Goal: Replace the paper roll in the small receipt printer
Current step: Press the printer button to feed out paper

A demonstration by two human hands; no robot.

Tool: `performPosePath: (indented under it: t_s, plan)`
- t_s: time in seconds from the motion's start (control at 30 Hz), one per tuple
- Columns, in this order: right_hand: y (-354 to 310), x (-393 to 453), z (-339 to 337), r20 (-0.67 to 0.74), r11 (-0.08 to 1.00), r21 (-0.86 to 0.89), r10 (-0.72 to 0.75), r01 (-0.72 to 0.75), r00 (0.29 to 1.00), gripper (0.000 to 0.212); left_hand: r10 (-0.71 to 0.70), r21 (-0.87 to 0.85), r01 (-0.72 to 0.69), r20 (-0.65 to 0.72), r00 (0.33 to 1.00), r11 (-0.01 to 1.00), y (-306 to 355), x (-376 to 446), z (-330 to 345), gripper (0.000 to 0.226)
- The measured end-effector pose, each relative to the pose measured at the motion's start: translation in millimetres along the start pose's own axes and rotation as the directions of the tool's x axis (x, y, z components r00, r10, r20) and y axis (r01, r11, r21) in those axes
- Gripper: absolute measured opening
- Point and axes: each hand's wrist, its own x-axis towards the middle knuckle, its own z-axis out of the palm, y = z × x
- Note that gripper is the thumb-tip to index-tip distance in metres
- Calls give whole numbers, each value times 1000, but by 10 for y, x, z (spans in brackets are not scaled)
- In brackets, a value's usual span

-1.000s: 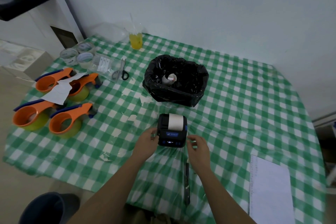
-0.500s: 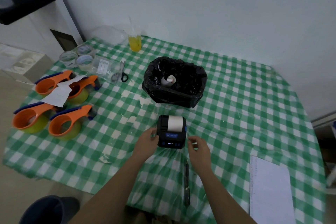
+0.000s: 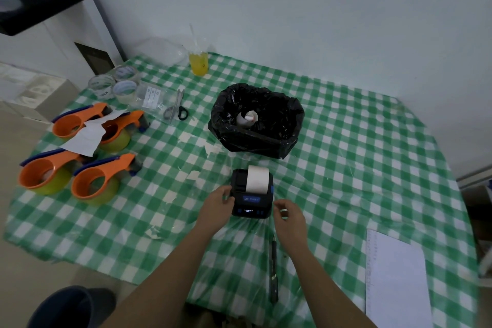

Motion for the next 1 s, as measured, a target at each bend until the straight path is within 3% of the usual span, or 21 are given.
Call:
performPosePath:
  t_s: [1.0]
  plan:
    - [16,64,33,10,999,26,41,-41,999,11,8,-14,-8,-7,1000,1000,15,61,-24,38]
